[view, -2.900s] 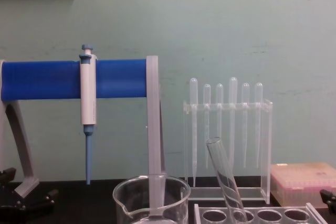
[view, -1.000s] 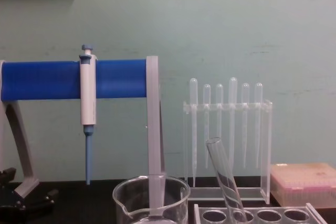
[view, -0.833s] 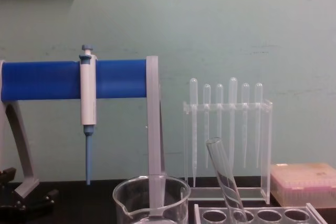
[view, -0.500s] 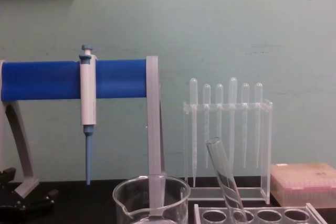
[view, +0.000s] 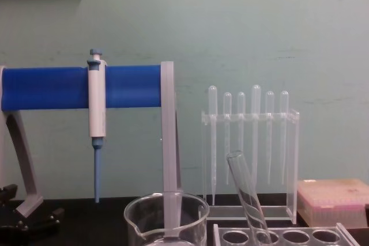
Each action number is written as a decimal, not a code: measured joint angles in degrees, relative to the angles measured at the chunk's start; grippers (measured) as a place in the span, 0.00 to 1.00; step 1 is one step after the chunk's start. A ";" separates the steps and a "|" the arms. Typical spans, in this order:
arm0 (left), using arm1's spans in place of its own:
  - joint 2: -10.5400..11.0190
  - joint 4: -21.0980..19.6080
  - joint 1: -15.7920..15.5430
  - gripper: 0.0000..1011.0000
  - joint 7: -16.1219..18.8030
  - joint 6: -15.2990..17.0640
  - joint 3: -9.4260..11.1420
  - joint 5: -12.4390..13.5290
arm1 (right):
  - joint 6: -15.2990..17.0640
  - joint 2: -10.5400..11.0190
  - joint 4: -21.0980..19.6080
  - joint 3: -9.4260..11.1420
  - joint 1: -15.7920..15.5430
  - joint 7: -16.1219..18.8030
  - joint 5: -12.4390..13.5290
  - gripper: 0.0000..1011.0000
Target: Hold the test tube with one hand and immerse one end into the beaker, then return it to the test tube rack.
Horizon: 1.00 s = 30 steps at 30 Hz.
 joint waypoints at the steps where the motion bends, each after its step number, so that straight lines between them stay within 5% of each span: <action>1: 0.00 0.00 0.00 0.99 0.00 0.00 0.00 0.00 | 0.06 0.02 -0.10 -0.11 0.02 0.08 0.12 1.00; 14: 0.00 0.00 0.00 0.99 0.00 0.00 0.00 0.00 | 2.56 -1.15 -0.91 -4.07 3.29 0.52 -0.03 1.00; 30: 0.00 0.00 0.00 0.99 0.00 0.00 0.00 0.00 | 7.33 -6.88 2.54 -12.70 11.84 0.21 -4.69 1.00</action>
